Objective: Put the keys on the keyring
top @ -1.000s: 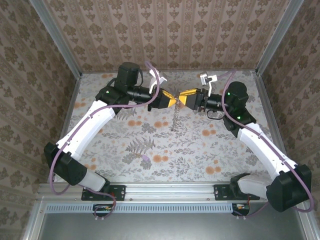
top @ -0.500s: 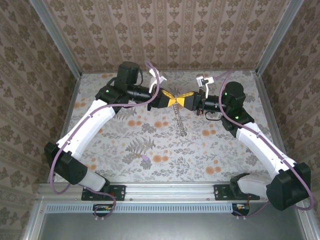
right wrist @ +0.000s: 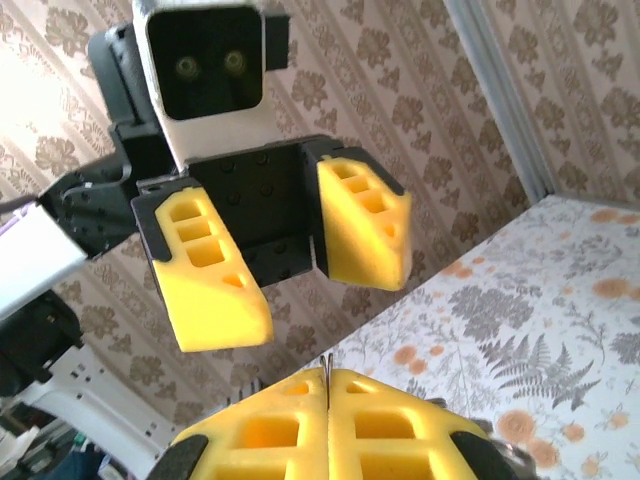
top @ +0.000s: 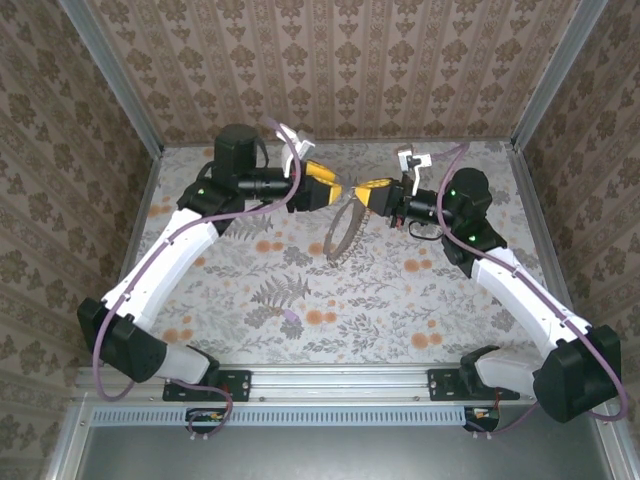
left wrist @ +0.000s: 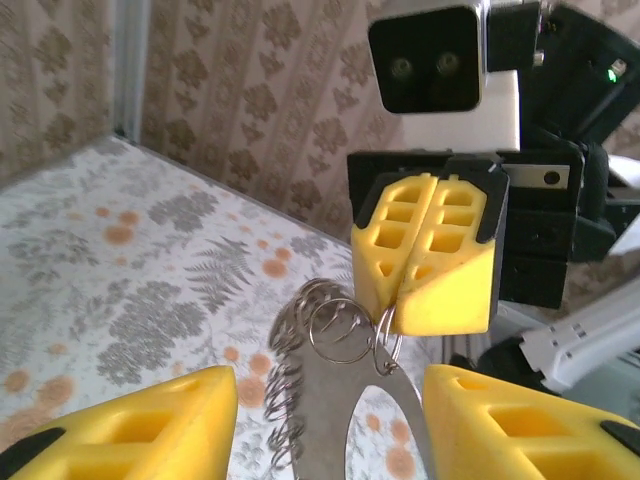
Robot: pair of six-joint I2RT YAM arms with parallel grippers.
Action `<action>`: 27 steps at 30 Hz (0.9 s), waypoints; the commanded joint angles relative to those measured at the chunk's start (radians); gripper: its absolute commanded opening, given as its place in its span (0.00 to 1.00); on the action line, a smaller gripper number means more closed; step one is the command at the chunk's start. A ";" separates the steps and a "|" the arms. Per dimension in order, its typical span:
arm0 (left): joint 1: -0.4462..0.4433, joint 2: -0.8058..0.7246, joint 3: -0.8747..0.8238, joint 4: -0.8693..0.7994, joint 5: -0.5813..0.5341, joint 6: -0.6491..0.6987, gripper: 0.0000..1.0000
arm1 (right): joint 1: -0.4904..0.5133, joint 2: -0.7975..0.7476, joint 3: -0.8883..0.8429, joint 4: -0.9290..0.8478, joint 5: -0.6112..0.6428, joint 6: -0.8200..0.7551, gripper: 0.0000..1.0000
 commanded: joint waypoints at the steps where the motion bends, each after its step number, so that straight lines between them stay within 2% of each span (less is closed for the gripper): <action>1: -0.002 -0.061 -0.057 0.196 -0.067 -0.137 0.53 | 0.004 -0.017 -0.029 0.230 0.082 0.066 0.00; 7: -0.007 -0.084 -0.136 0.361 -0.105 -0.267 0.53 | 0.011 0.024 -0.059 0.437 0.179 0.177 0.00; 15: -0.049 -0.060 -0.145 0.448 -0.126 -0.304 0.49 | 0.028 0.075 -0.096 0.644 0.303 0.306 0.00; 22: -0.060 -0.032 -0.139 0.520 -0.137 -0.342 0.40 | 0.051 0.090 -0.122 0.728 0.386 0.368 0.00; 27: -0.069 -0.016 -0.134 0.545 -0.136 -0.356 0.36 | 0.065 0.094 -0.120 0.733 0.396 0.376 0.00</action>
